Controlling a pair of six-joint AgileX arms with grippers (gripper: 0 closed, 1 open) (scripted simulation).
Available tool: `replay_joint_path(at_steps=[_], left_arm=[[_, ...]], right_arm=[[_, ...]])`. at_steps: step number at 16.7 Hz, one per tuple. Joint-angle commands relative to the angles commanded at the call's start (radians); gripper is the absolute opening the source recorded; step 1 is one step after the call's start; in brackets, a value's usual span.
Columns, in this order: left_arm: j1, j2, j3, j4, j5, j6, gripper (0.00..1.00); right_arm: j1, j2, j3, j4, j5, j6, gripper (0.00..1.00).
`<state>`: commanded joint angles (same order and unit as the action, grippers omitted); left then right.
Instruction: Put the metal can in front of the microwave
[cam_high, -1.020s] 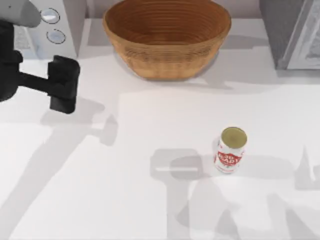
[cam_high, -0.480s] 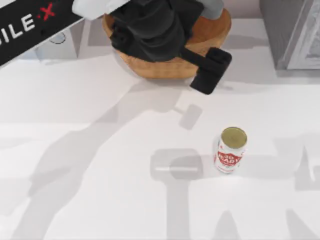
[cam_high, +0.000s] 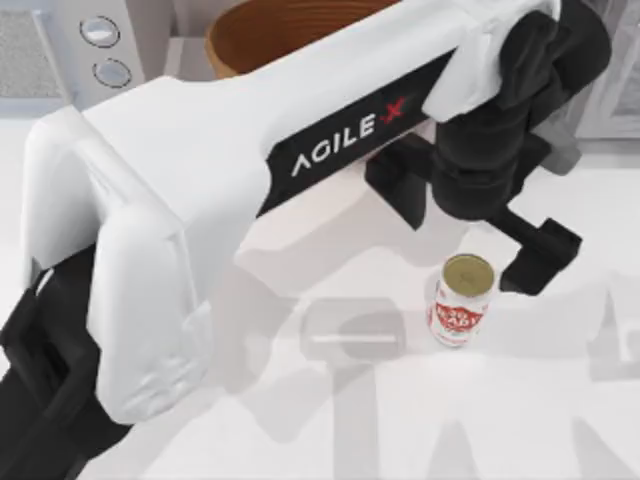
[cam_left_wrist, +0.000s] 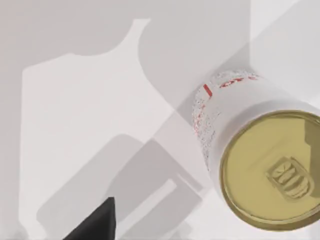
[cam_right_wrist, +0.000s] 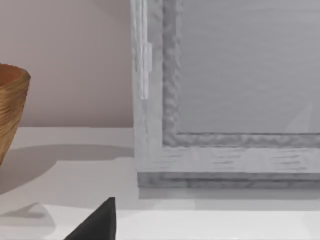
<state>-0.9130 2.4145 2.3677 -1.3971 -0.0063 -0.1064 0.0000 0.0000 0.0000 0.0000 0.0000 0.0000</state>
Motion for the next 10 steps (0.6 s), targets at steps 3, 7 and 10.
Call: replay_joint_path(at_steps=[3,7,10], left_arm=[[-0.016,0.045,0.044,-0.026,0.000,-0.004,1.00],[-0.011,0.046,0.042,-0.024,0.001,-0.003,1.00],[-0.013,0.046,0.004,0.015,0.001,-0.001,1.00]], right_arm=[[0.000,0.000,0.000,0.000,0.000,0.000,1.00],[0.000,0.000,0.000,0.000,0.000,0.000,1.00],[0.000,0.000,0.000,0.000,0.000,0.000,1.00]])
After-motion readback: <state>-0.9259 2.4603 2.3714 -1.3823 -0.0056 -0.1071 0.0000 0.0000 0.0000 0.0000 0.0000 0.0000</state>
